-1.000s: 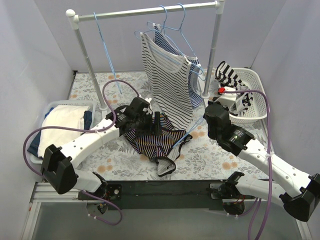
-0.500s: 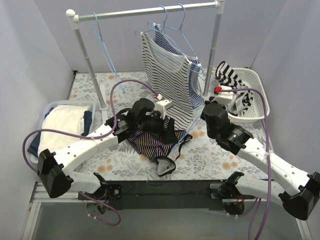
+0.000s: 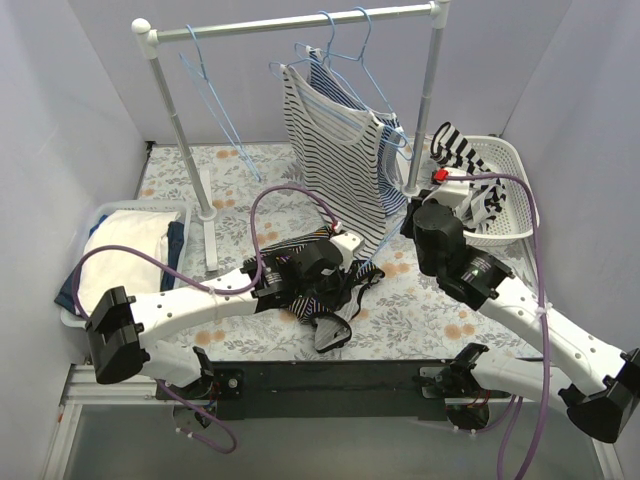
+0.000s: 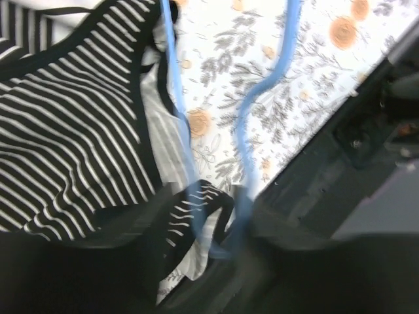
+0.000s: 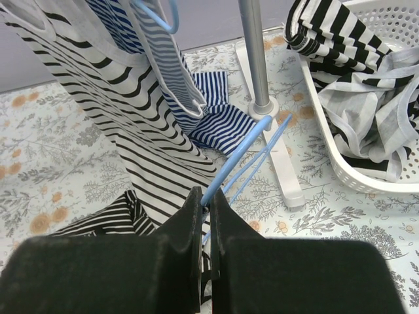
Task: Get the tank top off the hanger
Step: Place the hanger at the clothesline.
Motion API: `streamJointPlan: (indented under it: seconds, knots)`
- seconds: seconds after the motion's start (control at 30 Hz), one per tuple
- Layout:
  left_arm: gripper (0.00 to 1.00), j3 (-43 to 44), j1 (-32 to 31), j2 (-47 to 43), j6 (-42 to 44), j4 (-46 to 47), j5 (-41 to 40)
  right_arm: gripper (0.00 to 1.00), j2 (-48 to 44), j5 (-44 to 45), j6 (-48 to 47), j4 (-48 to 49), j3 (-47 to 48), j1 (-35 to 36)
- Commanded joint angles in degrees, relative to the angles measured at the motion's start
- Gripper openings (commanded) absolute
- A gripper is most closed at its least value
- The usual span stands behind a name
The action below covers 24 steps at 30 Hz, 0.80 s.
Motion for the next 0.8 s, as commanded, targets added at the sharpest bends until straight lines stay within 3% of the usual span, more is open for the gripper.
streamJointPlan:
  seconds: [0.0,0.2,0.53,0.63,0.67,0.77]
  knots:
    - [0.23,-0.6,-1.4,-0.8,-1.0,2.2,-12.7,0.01,-2.8,-0.6,1.0,1.3,1.5,0.0]
    - [0.00,0.5,-1.5,-1.2,-0.9,2.5,-11.2,0.01,-4.6,-1.9,2.9,-1.8,0.5,0.0]
    - [0.00,1.4,-1.6,-2.9,0.2,2.0,-7.1,0.01,-5.5,-6.8,3.8,-3.1,-1.1,0.0]
    - [0.00,2.0,-1.6,-3.7,-0.2,0.8,-7.1,0.25,-6.0,-7.1,3.7,-3.1,-1.3,0.0]
    - [0.00,2.2,-1.6,-3.9,-0.2,0.3,-6.9,0.39,-6.3,-7.0,3.7,-3.1,-1.4,0.0]
    - [0.00,2.0,-1.6,-5.9,-0.6,-1.8,-3.7,0.49,-7.7,-6.6,3.8,-3.1,-2.0,0.1]
